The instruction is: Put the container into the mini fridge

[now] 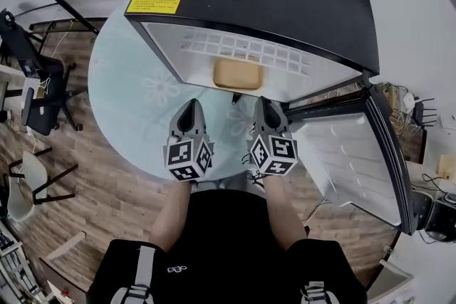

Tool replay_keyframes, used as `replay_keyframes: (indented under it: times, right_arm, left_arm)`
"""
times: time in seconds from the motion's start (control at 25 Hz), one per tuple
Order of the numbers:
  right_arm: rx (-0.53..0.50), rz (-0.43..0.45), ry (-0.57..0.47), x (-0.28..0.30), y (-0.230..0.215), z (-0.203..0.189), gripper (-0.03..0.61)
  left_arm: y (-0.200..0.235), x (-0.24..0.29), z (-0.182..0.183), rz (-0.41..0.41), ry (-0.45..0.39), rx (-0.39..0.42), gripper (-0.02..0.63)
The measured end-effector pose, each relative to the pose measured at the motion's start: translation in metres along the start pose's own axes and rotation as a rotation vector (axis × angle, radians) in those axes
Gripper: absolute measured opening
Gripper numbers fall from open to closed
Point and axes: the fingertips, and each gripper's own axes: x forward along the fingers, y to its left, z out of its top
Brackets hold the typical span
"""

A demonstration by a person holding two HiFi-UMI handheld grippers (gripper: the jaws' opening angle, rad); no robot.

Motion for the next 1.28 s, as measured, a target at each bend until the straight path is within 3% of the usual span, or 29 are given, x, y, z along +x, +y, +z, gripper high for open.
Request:
replay_keyframes:
  times: [0.16, 0.32, 0.52, 0.72, 1.28]
  right_arm:
    - [-0.016, 0.023, -0.038, -0.012, 0.012, 0.016, 0.006]
    - [-0.105, 0.007, -0.094, -0.024, 0.022, 0.037, 0.006]
    - [-0.165, -0.015, -0.135, -0.038, 0.025, 0.054, 0.005]
    - [-0.172, 0.004, -0.171, -0.049, 0.028, 0.064, 0.005]
    - [-0.191, 0.054, -0.192, -0.054, 0.051, 0.062, 0.003]
  left_arm:
    - [-0.009, -0.012, 0.009, -0.031, -0.015, -0.016, 0.000]
    - [-0.021, -0.019, 0.020, -0.066, -0.039, -0.012, 0.000]
    - [-0.037, -0.028, 0.044, -0.095, -0.118, 0.040, 0.000]
    - [-0.051, -0.034, 0.052, -0.126, -0.144, 0.087, 0.000]
    - [-0.058, -0.043, 0.055, -0.164, -0.142, 0.086, 0.000]
